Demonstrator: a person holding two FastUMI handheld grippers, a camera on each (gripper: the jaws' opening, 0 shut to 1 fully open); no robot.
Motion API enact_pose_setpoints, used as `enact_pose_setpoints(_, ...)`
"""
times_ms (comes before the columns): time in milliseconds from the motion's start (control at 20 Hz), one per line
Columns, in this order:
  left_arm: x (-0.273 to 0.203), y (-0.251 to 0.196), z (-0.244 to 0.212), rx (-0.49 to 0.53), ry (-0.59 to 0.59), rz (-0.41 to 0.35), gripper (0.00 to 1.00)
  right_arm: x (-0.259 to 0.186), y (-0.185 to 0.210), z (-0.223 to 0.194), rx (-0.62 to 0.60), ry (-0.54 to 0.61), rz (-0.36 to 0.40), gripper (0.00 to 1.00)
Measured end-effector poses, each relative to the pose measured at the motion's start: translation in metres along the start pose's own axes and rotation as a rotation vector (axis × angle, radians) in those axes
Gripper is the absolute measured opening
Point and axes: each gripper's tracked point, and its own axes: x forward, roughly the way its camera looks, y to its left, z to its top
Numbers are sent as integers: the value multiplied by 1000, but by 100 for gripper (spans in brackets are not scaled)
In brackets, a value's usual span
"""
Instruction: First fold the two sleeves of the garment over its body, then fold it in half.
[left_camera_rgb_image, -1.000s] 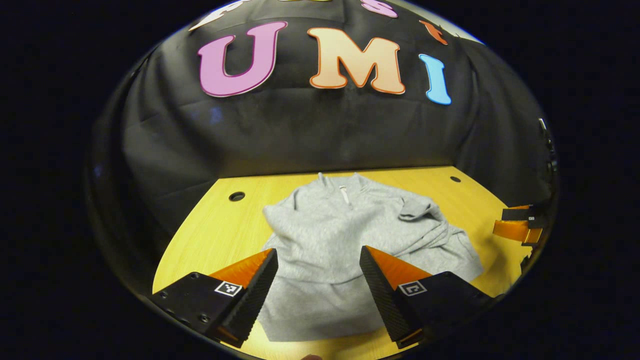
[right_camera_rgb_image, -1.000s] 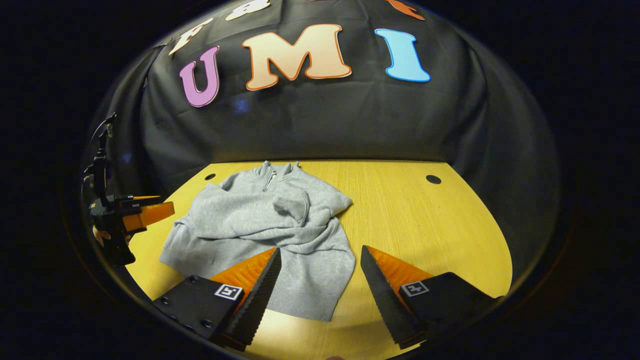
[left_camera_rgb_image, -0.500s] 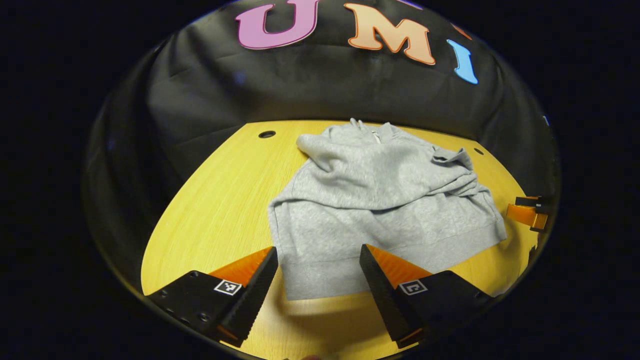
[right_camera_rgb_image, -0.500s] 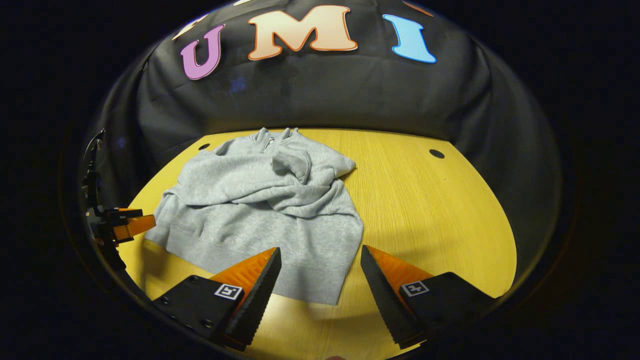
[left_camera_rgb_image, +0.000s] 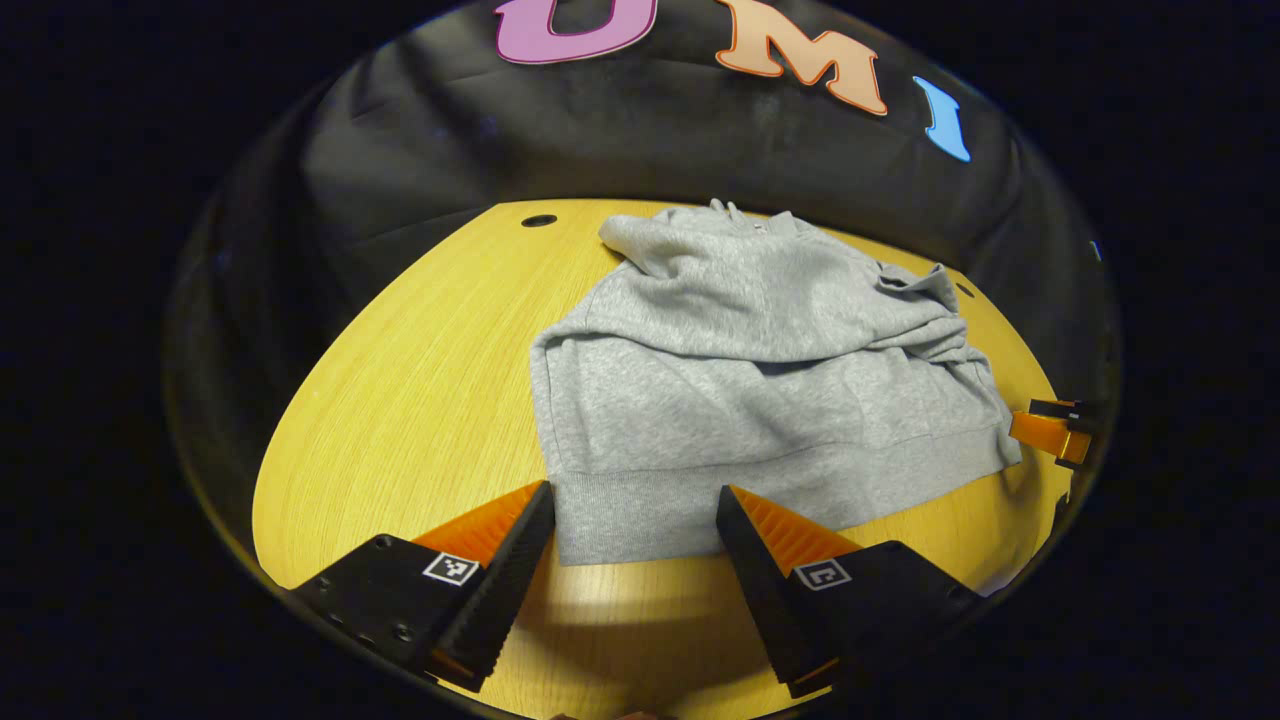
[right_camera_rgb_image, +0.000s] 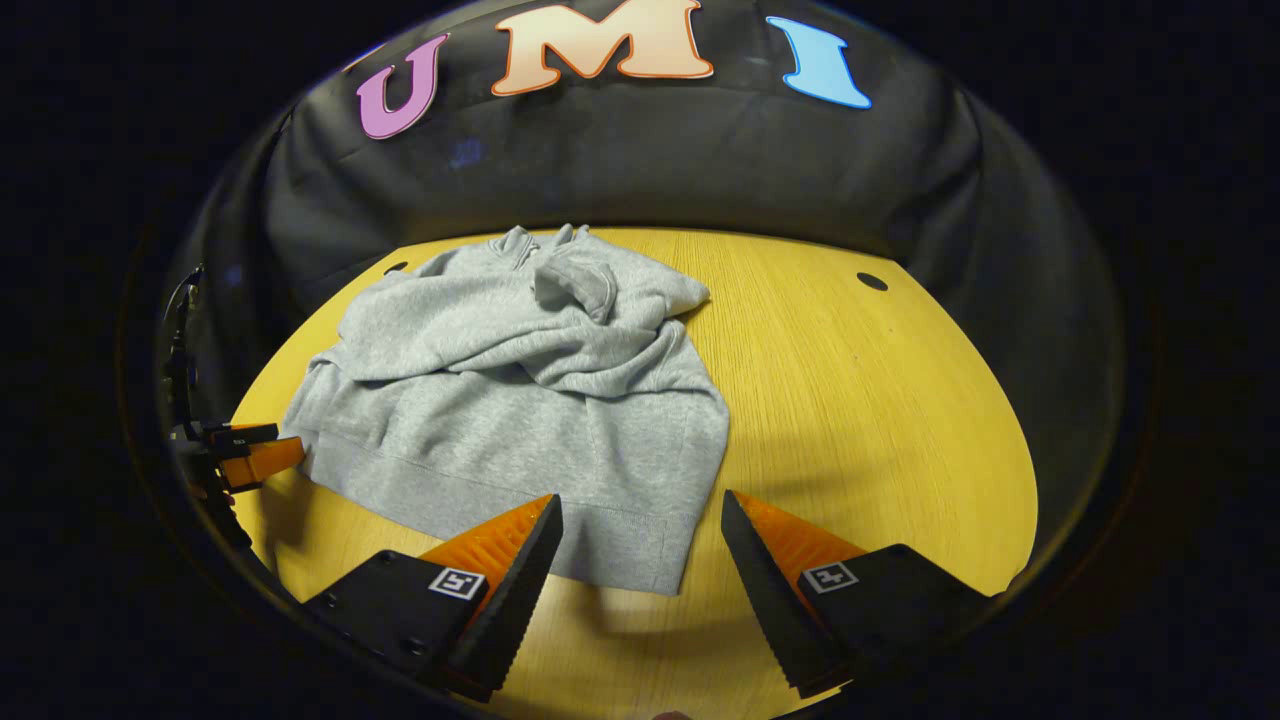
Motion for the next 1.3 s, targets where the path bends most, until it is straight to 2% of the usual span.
enact_pose_setpoints(50,0,0,-1,3,10,-2,97,2,1,-6,0,17,-4,96)
enact_pose_setpoints(200,0,0,-1,4,7,-4,95,4,7,-31,-3,103,-2,99)
enact_pose_setpoints(350,1,-5,1,12,23,-16,93,4,9,-30,35,98,-15,96)
enact_pose_setpoints(400,5,-7,0,21,31,-21,89,6,11,-31,34,101,-12,92)
enact_pose_setpoints(450,6,-10,2,26,32,-30,78,4,11,-31,30,103,-15,89)
enact_pose_setpoints(500,6,-11,3,25,35,-36,73,6,15,-31,32,105,1,87)
enact_pose_setpoints(550,7,-13,3,23,33,-43,63,5,19,-32,25,116,12,80)
enact_pose_setpoints(600,9,-15,5,23,30,-55,62,8,24,-33,37,124,34,73)
enact_pose_setpoints(650,9,-18,6,22,22,-74,50,6,26,-32,42,129,36,49)
enact_pose_setpoints(700,12,-23,10,20,8,-108,38,5,31,-33,50,144,46,37)
enact_pose_setpoints(800,15,-27,13,4,-9,-132,11,3,33,-31,34,148,52,21)
enact_pose_setpoints(900,14,-26,13,-6,-11,-144,5,6,34,-31,12,170,44,5)
enact_pose_setpoints(1000,15,-26,15,-13,-2,-139,0,6,35,-27,35,185,61,6)
enact_pose_setpoints(1150,12,-27,18,-53,40,-151,0,2,33,-21,95,176,96,5)
enact_pose_setpoints(1300,1,-28,33,-96,16,-169,0,-7,33,-7,121,161,112,5)
